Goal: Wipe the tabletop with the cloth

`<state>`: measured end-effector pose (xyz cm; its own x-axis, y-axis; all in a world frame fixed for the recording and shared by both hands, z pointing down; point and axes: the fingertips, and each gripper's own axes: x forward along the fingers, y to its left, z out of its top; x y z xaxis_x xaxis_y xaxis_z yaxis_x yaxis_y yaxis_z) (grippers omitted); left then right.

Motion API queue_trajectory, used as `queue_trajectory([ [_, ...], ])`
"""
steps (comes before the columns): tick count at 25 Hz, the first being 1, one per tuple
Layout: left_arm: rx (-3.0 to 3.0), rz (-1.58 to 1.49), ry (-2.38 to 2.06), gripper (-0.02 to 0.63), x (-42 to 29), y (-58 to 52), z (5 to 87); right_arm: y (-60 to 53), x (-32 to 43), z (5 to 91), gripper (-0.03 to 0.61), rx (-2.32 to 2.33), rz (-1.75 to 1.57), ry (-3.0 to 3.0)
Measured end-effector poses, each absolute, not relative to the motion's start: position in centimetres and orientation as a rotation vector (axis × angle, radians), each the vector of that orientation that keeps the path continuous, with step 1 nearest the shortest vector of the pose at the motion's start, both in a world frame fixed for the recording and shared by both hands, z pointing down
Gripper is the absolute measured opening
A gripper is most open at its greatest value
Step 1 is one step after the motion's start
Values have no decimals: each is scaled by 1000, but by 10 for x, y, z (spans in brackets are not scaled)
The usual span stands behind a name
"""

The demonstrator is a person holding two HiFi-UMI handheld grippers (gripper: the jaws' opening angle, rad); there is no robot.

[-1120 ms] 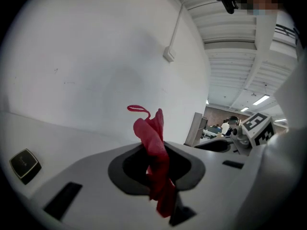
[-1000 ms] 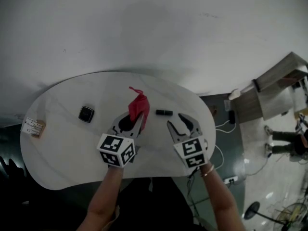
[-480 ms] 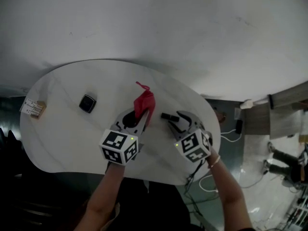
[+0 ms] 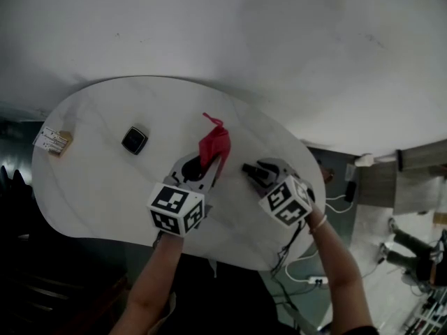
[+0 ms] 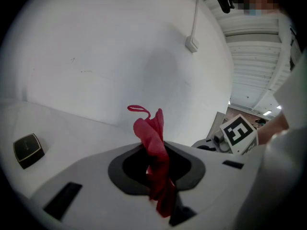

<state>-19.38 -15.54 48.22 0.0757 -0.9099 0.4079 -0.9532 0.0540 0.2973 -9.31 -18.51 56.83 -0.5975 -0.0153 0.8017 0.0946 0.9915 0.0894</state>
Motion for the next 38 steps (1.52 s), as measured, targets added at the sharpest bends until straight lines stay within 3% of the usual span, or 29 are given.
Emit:
queue_trajectory([
  [6, 1852, 107, -1848, 64, -196, -153, 482, -178, -92, 574, 98, -119, -178, -2190],
  [24, 2050, 167, -1747, 64, -174, -168, 454, -188, -49, 489, 92, 445, 213, -2402],
  [38, 2308, 282, -1325, 64, -29, -268, 461, -191, 71, 469, 92, 922, 361, -2335],
])
